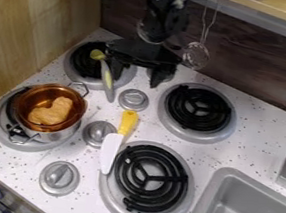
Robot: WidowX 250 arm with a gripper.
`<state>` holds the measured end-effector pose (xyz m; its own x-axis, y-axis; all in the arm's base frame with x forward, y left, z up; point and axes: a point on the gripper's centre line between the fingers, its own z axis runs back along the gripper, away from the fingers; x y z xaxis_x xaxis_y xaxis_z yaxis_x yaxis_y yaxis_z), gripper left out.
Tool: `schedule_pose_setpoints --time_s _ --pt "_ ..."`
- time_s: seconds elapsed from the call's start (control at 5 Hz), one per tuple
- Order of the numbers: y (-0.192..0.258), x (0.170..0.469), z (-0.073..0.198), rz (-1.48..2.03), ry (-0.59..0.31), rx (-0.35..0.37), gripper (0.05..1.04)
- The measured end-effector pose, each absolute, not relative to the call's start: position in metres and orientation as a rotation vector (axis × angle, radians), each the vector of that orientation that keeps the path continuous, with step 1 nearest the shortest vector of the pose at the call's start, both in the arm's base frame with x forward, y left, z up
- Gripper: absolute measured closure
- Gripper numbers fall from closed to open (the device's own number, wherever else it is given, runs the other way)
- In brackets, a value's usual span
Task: Move the spoon to the upper left burner
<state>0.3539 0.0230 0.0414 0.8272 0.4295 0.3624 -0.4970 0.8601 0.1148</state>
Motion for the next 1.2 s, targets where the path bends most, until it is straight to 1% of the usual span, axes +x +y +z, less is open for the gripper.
schedule_pose_setpoints --time_s 0.2,0.4,0.6,0.8,1.0,1.2 --pt "-0.002 0.349 0.047 0.475 -0.243 0.145 0.083" --pt "-0.025 0.338 0.053 0.386 -0.328 0.126 0.083" --pt "-0.036 0.319 0.053 0.267 -0.355 0.093 0.083" --pt "-0.044 0.309 0.051 0.261 -0.308 0.113 0.083" --pt "-0.038 0.291 0.053 0.333 -0.222 0.159 0.083" --pt "-0.016 0.276 0.054 0.362 -0.158 0.126 0.083"
